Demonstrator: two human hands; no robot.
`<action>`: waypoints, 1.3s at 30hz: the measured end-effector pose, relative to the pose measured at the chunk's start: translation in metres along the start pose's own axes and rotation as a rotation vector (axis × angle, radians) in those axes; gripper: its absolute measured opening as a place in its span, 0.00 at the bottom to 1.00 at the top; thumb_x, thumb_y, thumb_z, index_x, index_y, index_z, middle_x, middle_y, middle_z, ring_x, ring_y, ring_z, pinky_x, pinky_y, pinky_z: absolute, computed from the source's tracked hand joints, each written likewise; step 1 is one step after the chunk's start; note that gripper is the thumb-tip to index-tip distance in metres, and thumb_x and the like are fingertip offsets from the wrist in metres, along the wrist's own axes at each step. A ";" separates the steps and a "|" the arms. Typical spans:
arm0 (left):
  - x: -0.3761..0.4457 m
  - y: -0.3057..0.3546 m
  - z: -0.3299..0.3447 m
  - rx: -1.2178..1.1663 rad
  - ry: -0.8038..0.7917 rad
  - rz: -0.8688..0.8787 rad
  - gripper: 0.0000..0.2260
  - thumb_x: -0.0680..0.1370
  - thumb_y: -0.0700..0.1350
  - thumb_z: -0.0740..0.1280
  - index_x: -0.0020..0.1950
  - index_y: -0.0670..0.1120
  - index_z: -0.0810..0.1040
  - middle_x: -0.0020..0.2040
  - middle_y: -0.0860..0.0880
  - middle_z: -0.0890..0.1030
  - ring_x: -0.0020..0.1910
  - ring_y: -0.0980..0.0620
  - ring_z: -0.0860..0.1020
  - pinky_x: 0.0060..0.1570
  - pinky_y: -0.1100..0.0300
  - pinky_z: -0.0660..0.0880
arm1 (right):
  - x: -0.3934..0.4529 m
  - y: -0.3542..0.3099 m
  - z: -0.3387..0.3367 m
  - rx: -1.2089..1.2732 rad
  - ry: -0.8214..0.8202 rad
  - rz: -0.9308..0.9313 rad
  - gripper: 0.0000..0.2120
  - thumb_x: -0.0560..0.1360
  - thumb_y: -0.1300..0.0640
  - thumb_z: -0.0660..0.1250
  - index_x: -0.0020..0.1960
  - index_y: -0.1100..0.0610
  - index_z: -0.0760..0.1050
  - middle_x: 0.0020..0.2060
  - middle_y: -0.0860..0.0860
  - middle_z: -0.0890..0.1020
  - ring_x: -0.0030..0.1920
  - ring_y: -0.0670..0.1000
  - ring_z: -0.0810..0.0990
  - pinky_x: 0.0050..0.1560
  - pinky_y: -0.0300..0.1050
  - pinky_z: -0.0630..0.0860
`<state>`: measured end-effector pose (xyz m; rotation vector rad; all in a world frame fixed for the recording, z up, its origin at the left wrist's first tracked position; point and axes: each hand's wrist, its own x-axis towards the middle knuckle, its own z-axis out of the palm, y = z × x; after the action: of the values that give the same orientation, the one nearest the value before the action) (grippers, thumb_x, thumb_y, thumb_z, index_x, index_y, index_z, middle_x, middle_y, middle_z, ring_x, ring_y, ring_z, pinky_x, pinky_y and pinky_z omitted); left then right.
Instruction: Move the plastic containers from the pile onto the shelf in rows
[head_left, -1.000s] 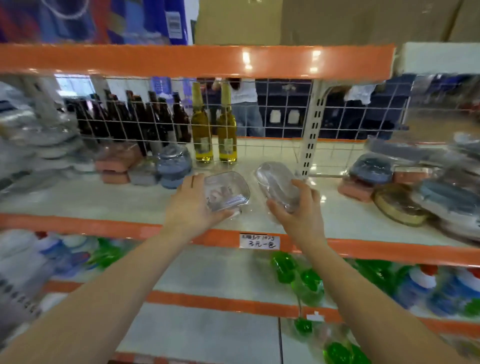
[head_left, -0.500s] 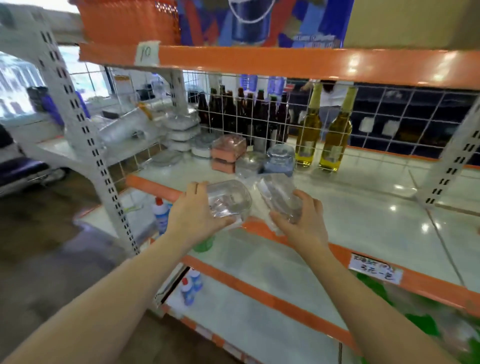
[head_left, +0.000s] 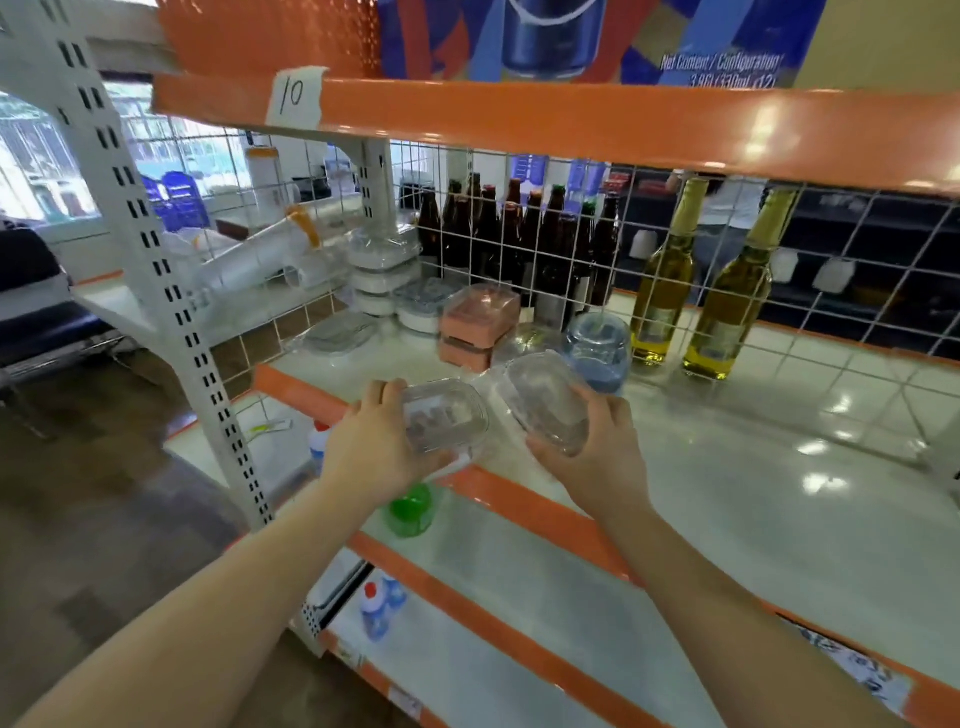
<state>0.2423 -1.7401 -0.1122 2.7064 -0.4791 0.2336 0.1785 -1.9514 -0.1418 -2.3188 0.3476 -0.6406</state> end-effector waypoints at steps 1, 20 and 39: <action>0.007 0.001 0.002 0.015 -0.010 -0.008 0.43 0.67 0.65 0.71 0.73 0.44 0.60 0.67 0.47 0.67 0.63 0.42 0.71 0.58 0.51 0.70 | 0.007 0.003 0.001 -0.011 0.005 -0.010 0.37 0.68 0.46 0.74 0.72 0.53 0.63 0.63 0.52 0.67 0.62 0.53 0.69 0.59 0.48 0.72; 0.059 -0.027 0.008 0.014 -0.058 -0.039 0.40 0.69 0.65 0.68 0.72 0.44 0.60 0.68 0.47 0.66 0.62 0.44 0.72 0.55 0.54 0.70 | 0.046 0.004 0.038 -0.053 -0.009 0.021 0.37 0.68 0.46 0.74 0.72 0.52 0.64 0.64 0.52 0.67 0.62 0.54 0.69 0.56 0.48 0.71; 0.052 0.000 0.016 -0.054 -0.130 0.057 0.41 0.69 0.65 0.69 0.73 0.44 0.59 0.69 0.48 0.64 0.65 0.46 0.69 0.58 0.54 0.70 | 0.020 0.013 0.007 -0.064 0.105 0.075 0.36 0.66 0.44 0.75 0.70 0.53 0.66 0.63 0.52 0.68 0.61 0.53 0.72 0.58 0.46 0.72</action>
<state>0.2921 -1.7619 -0.1153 2.6689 -0.5918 0.0587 0.1984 -1.9648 -0.1479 -2.3259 0.5076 -0.7248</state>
